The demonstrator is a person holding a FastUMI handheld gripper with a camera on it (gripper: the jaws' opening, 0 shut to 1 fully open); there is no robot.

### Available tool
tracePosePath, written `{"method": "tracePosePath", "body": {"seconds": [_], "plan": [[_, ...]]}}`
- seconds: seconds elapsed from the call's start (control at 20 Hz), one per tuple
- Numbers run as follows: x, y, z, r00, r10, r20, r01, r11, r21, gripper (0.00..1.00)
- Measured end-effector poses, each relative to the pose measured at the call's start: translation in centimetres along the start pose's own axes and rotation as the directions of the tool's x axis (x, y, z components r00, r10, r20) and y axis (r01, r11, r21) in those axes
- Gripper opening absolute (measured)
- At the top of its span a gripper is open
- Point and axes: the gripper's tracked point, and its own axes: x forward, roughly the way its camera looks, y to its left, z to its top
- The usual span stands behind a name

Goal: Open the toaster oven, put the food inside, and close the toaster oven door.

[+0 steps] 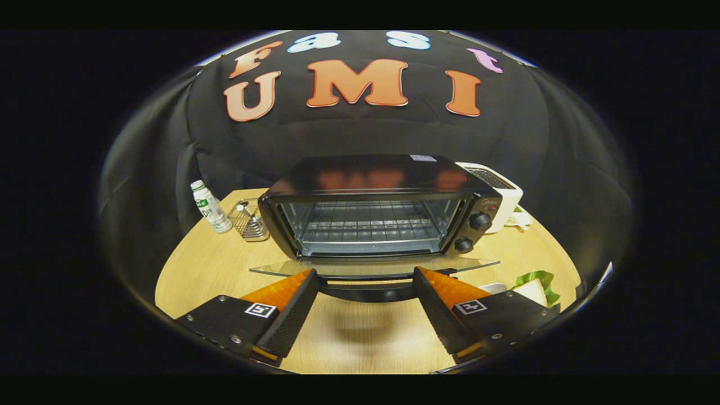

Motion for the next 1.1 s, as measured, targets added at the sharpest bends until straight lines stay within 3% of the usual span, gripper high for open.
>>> {"method": "tracePosePath", "body": {"seconds": [0.35, 0.65, 0.75, 1.1], "plan": [[-0.2, -0.1, -5.7, 0.995, 0.000, -0.099, 0.002, 1.000, 0.018, 0.99], [1.4, -0.2, -12.8, 0.969, 0.009, -0.248, 0.018, 0.994, 0.107, 0.99], [1.8, 0.8, -13.2, 0.969, 0.048, -0.241, -0.006, 0.985, 0.172, 0.99], [1.7, 0.3, -12.8, 0.970, 0.054, -0.237, -0.021, 0.990, 0.139, 0.99]]}}
